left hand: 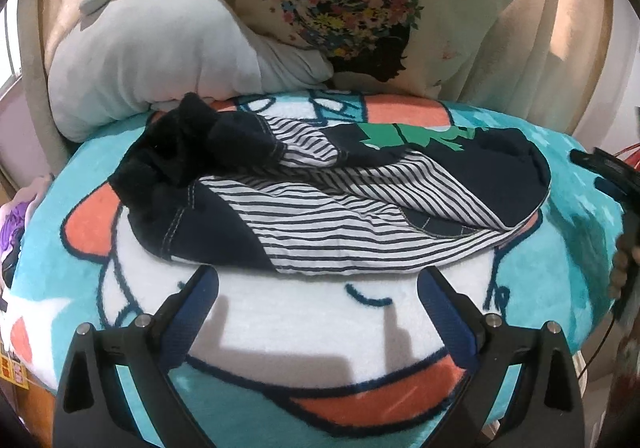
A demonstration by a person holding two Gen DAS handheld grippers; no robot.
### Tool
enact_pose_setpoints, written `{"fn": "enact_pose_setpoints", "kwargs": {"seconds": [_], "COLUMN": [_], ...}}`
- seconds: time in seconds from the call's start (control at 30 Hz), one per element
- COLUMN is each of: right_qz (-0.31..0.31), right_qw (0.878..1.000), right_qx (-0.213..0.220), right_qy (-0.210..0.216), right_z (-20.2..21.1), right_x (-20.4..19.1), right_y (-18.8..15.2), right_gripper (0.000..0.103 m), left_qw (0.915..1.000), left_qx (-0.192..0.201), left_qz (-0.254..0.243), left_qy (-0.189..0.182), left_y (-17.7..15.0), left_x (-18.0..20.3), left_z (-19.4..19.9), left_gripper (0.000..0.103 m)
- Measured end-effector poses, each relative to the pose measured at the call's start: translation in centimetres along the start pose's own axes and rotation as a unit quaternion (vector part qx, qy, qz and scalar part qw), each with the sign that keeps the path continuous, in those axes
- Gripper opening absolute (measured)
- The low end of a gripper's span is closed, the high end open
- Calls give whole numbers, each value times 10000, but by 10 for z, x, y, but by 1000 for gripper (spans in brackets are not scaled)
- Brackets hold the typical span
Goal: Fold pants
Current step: 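Move both grippers toward the crumpled navy striped pants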
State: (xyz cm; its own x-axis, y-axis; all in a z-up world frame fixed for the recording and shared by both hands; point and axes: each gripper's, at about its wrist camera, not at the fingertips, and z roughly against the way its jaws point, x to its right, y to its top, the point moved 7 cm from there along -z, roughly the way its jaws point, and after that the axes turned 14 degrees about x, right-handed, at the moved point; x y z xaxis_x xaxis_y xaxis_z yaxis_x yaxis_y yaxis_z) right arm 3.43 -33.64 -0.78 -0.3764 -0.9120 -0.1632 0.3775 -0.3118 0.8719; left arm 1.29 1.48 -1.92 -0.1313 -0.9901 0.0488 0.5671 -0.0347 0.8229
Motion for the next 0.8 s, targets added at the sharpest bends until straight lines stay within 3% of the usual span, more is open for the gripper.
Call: {"fn": "enact_pose_setpoints", "kwargs": {"seconds": [0.07, 0.2, 0.33, 0.47, 0.8], "right_qz": [-67, -107, 229, 206, -58], "right_qw": [9995, 9987, 9962, 9938, 9910], "right_qx": [289, -107, -78, -232, -620], "right_qy": [135, 486, 841, 1071, 1183], "right_z": [12, 17, 23, 24, 18], "right_x": [-13, -47, -79, -88, -91], "right_y": [-1, -13, -14, -20, -36], "right_gripper": [92, 89, 88, 88, 88], "left_qw": [10000, 10000, 10000, 9999, 9997], "left_qx": [2, -17, -52, -126, -226], "left_qz": [24, -8, -6, 53, 88], "left_qy": [17, 33, 62, 64, 51], "left_y": [-1, -2, -3, -3, -4], "left_x": [-4, -9, -11, -12, -12], "left_z": [1, 2, 2, 1, -3], "left_gripper": [100, 100, 100, 100, 100]}}
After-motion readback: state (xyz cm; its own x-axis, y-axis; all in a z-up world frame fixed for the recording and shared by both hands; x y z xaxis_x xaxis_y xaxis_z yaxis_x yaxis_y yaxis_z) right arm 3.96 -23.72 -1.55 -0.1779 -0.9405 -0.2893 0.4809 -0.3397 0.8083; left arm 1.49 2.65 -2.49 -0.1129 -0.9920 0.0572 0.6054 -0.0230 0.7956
